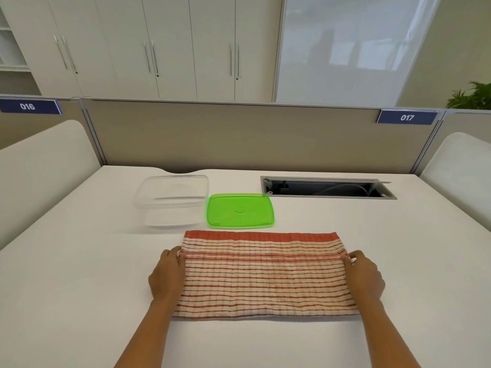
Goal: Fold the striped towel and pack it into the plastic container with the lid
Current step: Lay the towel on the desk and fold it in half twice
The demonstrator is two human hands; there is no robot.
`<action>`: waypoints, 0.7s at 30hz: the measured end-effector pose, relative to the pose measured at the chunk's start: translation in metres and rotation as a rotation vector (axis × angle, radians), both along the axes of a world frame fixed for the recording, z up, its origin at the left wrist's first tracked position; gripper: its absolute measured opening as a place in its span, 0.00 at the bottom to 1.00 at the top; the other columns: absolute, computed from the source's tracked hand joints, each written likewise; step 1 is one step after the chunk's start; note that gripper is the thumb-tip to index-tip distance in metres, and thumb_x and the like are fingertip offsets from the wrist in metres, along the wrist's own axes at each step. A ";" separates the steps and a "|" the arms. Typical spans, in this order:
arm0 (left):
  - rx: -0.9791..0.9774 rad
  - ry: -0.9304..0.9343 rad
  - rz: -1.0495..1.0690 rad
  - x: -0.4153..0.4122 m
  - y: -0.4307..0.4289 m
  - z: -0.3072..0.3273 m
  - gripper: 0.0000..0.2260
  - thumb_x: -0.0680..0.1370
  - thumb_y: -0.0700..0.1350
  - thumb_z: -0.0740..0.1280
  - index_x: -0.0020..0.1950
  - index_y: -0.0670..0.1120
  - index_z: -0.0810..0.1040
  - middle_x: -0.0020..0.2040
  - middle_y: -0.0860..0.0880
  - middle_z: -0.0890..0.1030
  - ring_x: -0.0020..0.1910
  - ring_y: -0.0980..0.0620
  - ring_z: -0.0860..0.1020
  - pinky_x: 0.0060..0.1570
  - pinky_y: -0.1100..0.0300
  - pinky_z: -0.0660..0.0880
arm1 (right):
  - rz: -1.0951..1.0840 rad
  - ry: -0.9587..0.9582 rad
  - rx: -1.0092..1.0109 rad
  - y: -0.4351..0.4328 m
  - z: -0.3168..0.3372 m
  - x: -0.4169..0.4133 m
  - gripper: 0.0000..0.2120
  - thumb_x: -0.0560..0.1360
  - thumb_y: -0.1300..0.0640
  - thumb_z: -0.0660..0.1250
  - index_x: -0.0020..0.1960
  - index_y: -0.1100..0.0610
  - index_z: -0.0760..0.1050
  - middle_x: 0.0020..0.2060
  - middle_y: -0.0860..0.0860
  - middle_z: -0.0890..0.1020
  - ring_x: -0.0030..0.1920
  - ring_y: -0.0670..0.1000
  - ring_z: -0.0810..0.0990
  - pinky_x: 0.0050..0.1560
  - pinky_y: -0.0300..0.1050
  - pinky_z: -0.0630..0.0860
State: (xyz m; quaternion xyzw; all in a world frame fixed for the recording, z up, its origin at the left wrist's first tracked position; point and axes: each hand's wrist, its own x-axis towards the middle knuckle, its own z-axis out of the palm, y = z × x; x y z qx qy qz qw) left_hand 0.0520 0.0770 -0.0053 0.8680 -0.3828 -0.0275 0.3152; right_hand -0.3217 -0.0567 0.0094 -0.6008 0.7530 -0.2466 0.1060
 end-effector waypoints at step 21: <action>-0.240 0.558 -0.095 0.020 -0.004 0.002 0.10 0.78 0.50 0.62 0.45 0.51 0.83 0.41 0.53 0.83 0.40 0.54 0.79 0.43 0.61 0.76 | 0.681 -0.306 0.105 0.009 0.119 0.173 0.11 0.75 0.47 0.63 0.52 0.53 0.76 0.43 0.52 0.80 0.42 0.50 0.76 0.37 0.39 0.66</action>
